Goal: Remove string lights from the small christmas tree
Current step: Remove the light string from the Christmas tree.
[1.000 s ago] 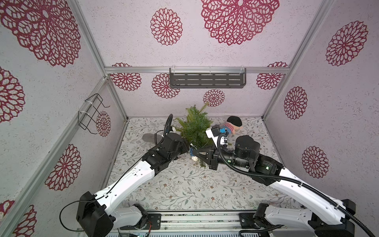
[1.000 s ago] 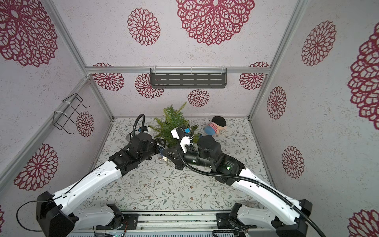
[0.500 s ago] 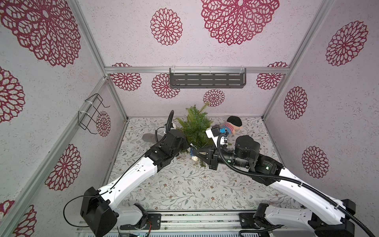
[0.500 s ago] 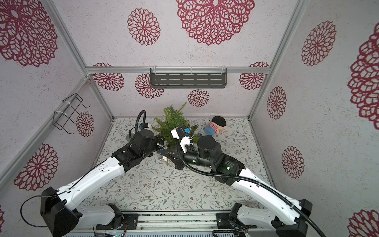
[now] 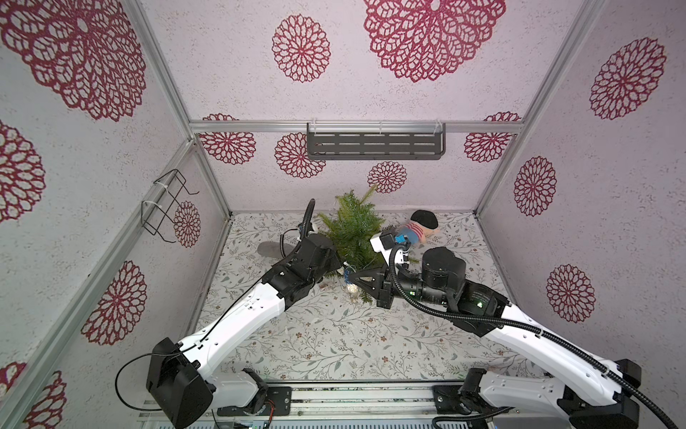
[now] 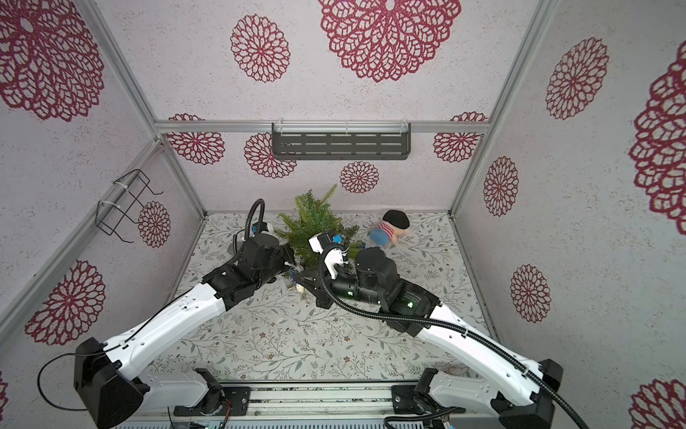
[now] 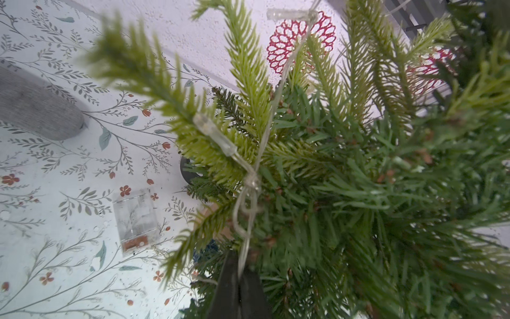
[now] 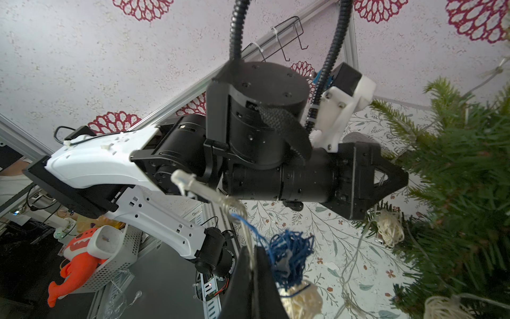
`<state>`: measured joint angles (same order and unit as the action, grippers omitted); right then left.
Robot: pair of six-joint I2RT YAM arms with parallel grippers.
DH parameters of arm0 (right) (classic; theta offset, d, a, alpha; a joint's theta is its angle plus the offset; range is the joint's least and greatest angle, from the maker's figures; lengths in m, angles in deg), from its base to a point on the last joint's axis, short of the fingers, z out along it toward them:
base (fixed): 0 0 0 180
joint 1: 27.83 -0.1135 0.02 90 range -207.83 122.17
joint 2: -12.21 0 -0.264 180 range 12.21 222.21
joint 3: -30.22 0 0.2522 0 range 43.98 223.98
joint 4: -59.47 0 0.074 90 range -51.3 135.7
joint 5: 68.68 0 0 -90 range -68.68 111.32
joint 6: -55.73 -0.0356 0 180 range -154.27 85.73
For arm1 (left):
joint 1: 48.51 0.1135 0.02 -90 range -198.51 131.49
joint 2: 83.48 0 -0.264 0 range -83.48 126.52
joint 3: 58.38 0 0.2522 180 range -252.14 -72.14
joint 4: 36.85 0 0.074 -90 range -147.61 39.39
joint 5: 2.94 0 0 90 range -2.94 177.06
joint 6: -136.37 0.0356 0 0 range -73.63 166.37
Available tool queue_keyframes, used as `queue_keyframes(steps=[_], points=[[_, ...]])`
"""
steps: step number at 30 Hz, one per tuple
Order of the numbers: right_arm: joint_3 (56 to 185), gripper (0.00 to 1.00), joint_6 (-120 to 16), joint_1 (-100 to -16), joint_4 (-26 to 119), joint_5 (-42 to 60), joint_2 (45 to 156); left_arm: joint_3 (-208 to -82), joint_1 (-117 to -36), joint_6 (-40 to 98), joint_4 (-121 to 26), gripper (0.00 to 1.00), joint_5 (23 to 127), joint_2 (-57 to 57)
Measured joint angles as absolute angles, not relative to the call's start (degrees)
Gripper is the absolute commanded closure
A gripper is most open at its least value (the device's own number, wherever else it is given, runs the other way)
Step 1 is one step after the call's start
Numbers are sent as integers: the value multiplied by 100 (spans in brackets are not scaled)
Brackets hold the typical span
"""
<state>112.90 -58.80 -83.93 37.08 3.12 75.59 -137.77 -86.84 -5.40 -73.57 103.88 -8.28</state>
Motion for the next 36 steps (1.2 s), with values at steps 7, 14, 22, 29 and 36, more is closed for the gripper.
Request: queue_keyframes(steps=[7, 14, 22, 29, 36], points=[[11290, 100, -5887, -8393, 3866, 295, 7806, -14043, -8677, -247, -7744, 100, 10543, -1093], [11225, 100, -5928, -8393, 4080, 244, 7978, -14247, -8598, 35, -7934, 100, 10578, -1124], [11085, 100, -5957, -8393, 4362, -40, 8319, -14491, -8413, 356, -8181, 100, 10506, -1126], [11089, 100, -5821, -8393, 4554, -514, 9152, -14526, -8229, 557, -8308, 100, 10407, -1250], [11094, 100, -5570, -8428, 4781, -586, 9690, -14529, -7956, 725, -8312, 100, 10274, -1342]])
